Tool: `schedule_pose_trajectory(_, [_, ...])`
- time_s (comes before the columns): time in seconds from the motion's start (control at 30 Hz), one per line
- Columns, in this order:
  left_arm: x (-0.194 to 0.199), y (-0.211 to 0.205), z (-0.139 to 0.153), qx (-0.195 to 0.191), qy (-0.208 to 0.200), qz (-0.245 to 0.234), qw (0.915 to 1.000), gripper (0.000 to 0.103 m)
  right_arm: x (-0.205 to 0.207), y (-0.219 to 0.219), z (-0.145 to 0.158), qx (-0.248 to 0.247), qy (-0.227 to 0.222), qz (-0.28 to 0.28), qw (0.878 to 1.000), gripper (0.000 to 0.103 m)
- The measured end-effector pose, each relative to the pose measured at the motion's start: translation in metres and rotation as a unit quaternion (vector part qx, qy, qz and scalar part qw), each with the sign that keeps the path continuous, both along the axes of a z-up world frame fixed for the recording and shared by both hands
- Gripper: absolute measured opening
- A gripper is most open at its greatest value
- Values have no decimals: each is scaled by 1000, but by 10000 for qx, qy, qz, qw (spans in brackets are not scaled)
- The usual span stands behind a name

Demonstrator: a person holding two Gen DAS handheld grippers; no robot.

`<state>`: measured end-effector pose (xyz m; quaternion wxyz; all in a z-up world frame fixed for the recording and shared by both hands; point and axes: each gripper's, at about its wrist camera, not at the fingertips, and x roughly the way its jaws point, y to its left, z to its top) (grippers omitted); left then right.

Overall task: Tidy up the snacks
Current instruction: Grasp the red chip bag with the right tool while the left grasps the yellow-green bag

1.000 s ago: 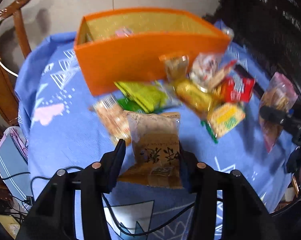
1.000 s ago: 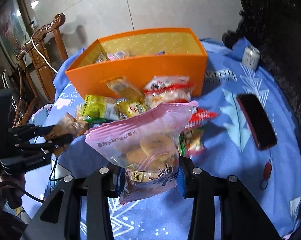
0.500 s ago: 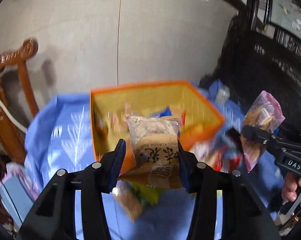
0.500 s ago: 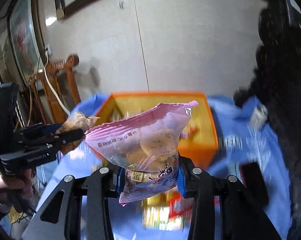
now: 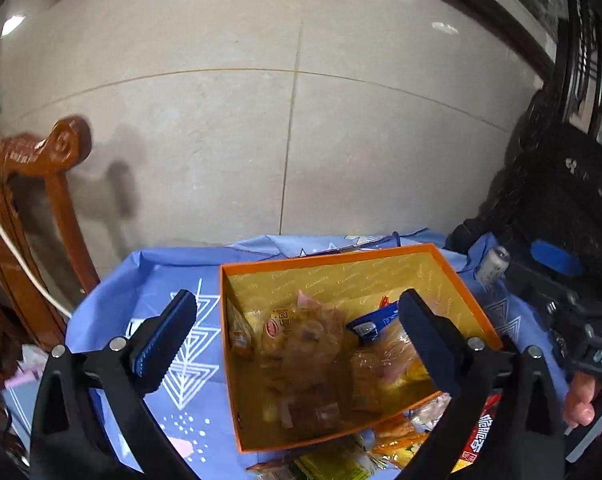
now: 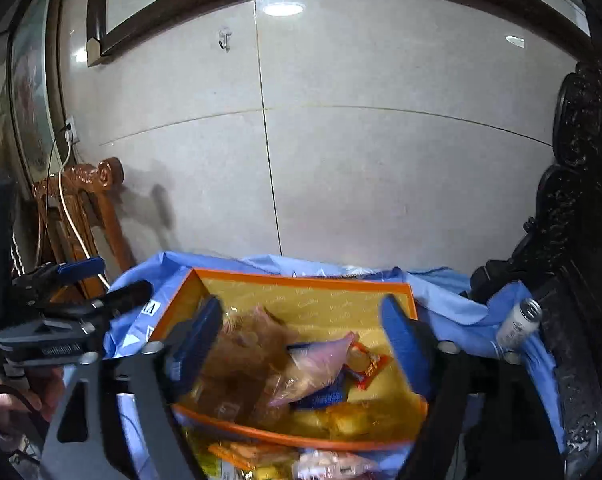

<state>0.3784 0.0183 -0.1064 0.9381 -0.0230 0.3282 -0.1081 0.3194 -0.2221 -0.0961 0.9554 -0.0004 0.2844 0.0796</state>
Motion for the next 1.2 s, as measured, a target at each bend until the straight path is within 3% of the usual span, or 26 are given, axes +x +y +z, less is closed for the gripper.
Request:
schedule_pose_trajectory(0.17, [-20,15,-35,3,579,201,9981,99,-26,-2,-28,-99,595,-214,9979,99])
schedule_pose_trajectory(0.37, [-72,24,-79,27,928,94,9956,99,-87,-16,-73,-196,1114,-367,9929,99])
schedule_pose_trajectory(0.57, [-122,12,-111,-81,1148,-223,9931,99,-129,-41,-125,341,1834,-513,9811,99])
schedule_pose_trajectory(0.73, [-143,-7,-125,62,1382,-479,9892,99,-128,-52,-140,803,1924,-800,9747,98])
schedule_pose_trajectory(0.87, [-151,-15,-123,39,1374,-585,9888,99,-105,-61,-160,1307,2188,-936,9624,89])
schedule_pose_trajectory(0.97, [-152,-18,-120,67,1359,-625,9887,99,-86,-67,-187,1781,2598,-1136,9423,80])
schedule_pose_trajectory(1.03, [-153,-19,-120,109,1365,-629,9886,99,-79,-68,-198,1917,2701,-1243,9353,66])
schedule_pose_trajectory(1.1, [-152,-20,-122,141,1405,-633,9879,99,-71,-66,-206,2021,2749,-1260,9315,41])
schedule_pose_trajectory(1.2, [-151,-20,-124,186,1412,-619,9879,99,-68,-63,-208,1859,2699,-1248,9365,35])
